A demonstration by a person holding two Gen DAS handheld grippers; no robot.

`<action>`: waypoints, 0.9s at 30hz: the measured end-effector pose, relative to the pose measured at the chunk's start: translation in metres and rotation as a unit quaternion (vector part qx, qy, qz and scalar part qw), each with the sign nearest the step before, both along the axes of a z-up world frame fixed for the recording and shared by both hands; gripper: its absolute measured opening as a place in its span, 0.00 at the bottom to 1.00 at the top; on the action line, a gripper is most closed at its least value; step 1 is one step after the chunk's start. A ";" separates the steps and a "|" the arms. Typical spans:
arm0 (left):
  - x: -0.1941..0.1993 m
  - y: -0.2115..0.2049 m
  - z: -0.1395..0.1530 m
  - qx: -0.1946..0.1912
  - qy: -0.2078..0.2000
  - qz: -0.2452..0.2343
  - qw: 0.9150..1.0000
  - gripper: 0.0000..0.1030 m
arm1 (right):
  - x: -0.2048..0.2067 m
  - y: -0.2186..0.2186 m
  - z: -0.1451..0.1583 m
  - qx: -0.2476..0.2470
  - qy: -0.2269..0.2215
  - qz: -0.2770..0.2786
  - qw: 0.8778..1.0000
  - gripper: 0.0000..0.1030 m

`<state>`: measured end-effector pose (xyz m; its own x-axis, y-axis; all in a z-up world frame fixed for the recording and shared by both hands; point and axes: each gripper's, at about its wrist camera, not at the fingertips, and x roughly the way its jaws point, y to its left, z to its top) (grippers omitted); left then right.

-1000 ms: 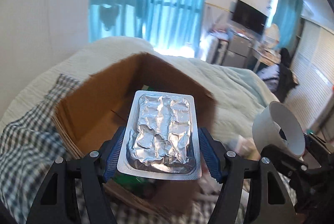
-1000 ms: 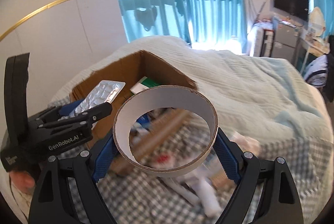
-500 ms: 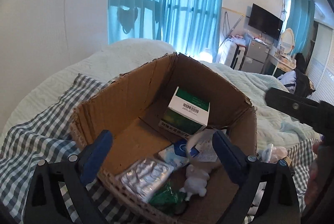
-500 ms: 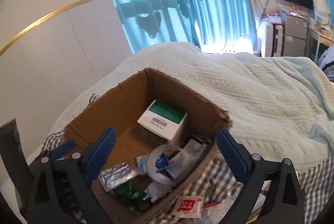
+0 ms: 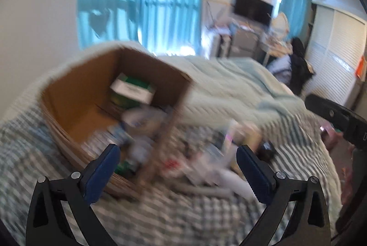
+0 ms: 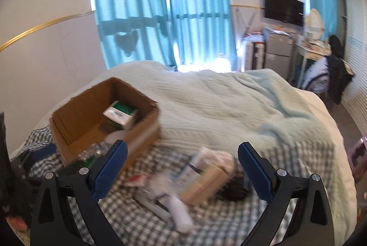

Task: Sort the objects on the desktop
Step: 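Open both grippers to drop the blister pack and tape roll into the box, then grasp the amoxicillin capsule box with the right gripper while the left grasps the clear cotton-swab tub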

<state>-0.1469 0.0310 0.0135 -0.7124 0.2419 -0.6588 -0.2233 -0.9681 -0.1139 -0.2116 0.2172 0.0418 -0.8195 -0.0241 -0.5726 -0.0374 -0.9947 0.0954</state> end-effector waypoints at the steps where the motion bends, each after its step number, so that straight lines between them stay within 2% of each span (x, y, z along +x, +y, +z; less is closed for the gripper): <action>1: 0.003 0.008 -0.007 0.001 -0.012 -0.004 1.000 1.00 | 0.004 0.007 -0.005 0.001 -0.005 -0.007 1.000 0.95; 3: 0.005 0.026 -0.027 -0.005 -0.040 -0.003 0.999 1.00 | 0.011 0.018 -0.019 -0.001 -0.014 -0.017 1.000 0.95; 5: 0.004 0.037 -0.050 -0.017 -0.064 0.018 0.998 1.00 | 0.015 0.028 -0.039 -0.009 -0.030 -0.015 0.999 0.95; 9: -0.004 0.041 -0.095 -0.023 -0.119 0.033 0.992 1.00 | 0.016 0.044 -0.079 -0.029 -0.060 -0.016 0.998 0.95; 12: -0.007 0.046 -0.119 -0.043 -0.127 0.032 0.991 1.00 | 0.007 0.054 -0.105 -0.060 -0.083 -0.020 0.995 0.95; 14: -0.011 0.052 -0.129 -0.065 -0.133 0.018 0.989 1.00 | 0.000 0.053 -0.118 -0.069 -0.098 -0.023 0.993 0.95; 17: -0.020 0.050 -0.135 -0.081 -0.126 0.026 0.988 1.00 | -0.007 0.053 -0.133 -0.080 -0.113 -0.027 0.990 0.95; 23: -0.036 0.038 -0.137 -0.060 -0.128 0.047 0.989 1.00 | -0.021 0.057 -0.144 -0.092 -0.135 -0.046 0.986 0.95; 27: -0.038 0.035 -0.139 -0.060 -0.128 0.046 0.989 1.00 | -0.047 0.046 -0.146 -0.094 -0.142 -0.047 0.984 0.95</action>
<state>-0.1852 0.0662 -0.1258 -0.5348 0.0922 -0.8399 -0.1117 -0.9930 -0.0379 -0.2584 0.2636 -0.1044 -0.6311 -0.0833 -0.7712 -0.1797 -0.9515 0.2498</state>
